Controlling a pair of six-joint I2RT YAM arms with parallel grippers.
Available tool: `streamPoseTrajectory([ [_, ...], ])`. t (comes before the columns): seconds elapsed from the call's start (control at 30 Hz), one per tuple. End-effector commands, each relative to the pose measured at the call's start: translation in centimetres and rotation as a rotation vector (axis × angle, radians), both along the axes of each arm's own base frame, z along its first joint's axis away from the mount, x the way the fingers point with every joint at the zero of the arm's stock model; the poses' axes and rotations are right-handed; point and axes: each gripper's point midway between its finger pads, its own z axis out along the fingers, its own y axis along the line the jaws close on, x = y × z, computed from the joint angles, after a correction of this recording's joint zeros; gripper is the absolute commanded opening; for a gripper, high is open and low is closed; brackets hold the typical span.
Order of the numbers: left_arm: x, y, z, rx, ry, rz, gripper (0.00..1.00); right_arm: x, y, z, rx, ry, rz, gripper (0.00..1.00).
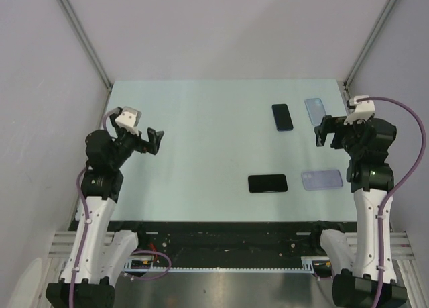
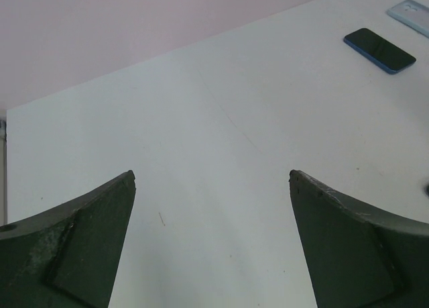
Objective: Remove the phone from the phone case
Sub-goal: Reset both arms
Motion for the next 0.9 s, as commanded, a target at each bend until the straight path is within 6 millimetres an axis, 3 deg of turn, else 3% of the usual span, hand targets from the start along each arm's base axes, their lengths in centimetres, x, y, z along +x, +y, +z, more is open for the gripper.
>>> streamPoseTrajectory([
  [0.0,-1.6,2.0,1.6,0.071,-0.02,0.094,1.0,-0.7,-1.9,3.2,-0.032,-0.166,-0.125,1.0],
  [0.1,-2.3,2.9,1.9,0.079,-0.04,0.144,1.0,-1.5,-2.1,3.3,-0.03,-0.202,-0.149,1.0],
  [0.3,-3.1,2.4,0.0,0.088,-0.028,0.113,1.0,-2.2,-2.6,3.0,-0.026,-0.237,-0.191,1.0],
  [0.87,-2.6,3.0,-0.8,0.086,-0.03,0.145,1.0,-2.1,-2.6,3.4,-0.033,-0.275,-0.232,1.0],
])
